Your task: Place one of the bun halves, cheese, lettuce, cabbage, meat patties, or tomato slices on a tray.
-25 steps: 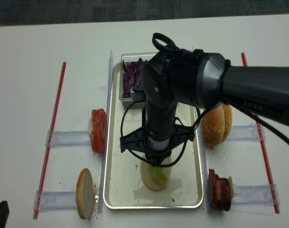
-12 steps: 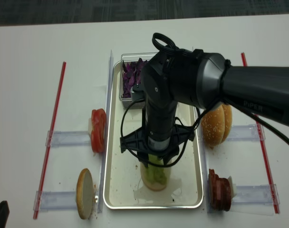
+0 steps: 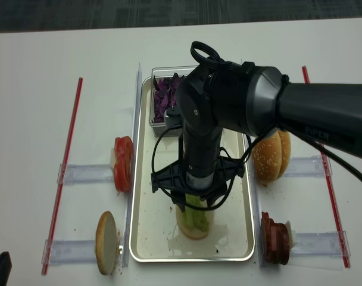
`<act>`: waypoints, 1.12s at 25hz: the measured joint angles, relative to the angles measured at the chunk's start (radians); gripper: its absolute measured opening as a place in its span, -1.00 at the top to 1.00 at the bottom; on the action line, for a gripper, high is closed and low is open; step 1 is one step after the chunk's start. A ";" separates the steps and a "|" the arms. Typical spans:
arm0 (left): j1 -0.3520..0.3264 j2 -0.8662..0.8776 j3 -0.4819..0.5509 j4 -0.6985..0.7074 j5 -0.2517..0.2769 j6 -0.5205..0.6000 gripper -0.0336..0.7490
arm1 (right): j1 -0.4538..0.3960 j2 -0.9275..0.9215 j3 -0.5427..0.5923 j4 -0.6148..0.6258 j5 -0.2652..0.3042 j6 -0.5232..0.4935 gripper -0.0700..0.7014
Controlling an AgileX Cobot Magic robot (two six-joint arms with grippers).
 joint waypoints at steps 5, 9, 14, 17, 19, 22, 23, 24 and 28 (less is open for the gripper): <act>0.000 0.000 0.000 0.000 0.000 0.000 -0.50 | 0.000 0.000 0.000 0.000 0.000 0.000 -0.54; 0.000 0.000 0.000 0.000 0.000 0.000 -0.50 | 0.000 0.000 0.000 -0.002 0.002 0.004 -0.57; 0.000 0.000 0.000 0.000 0.000 0.000 -0.50 | 0.000 0.002 -0.036 -0.026 0.062 0.010 -0.57; 0.000 0.000 0.000 0.000 0.000 0.000 -0.50 | 0.000 0.002 -0.108 -0.066 0.138 0.022 -0.57; 0.000 0.000 0.000 0.000 0.000 0.000 -0.50 | 0.000 0.002 -0.162 -0.077 0.153 0.029 -0.58; 0.000 0.000 0.000 0.000 0.000 0.000 -0.50 | 0.000 0.002 -0.243 -0.084 0.162 0.033 -0.58; 0.000 0.000 0.000 0.000 0.000 0.000 -0.50 | 0.000 0.002 -0.268 -0.092 0.163 0.034 -0.58; 0.000 0.000 0.000 0.000 0.000 0.000 -0.50 | 0.000 0.002 -0.290 -0.093 0.165 0.039 -0.58; 0.000 0.000 0.000 0.000 0.000 0.000 -0.50 | -0.011 0.002 -0.328 -0.090 0.169 0.044 -0.58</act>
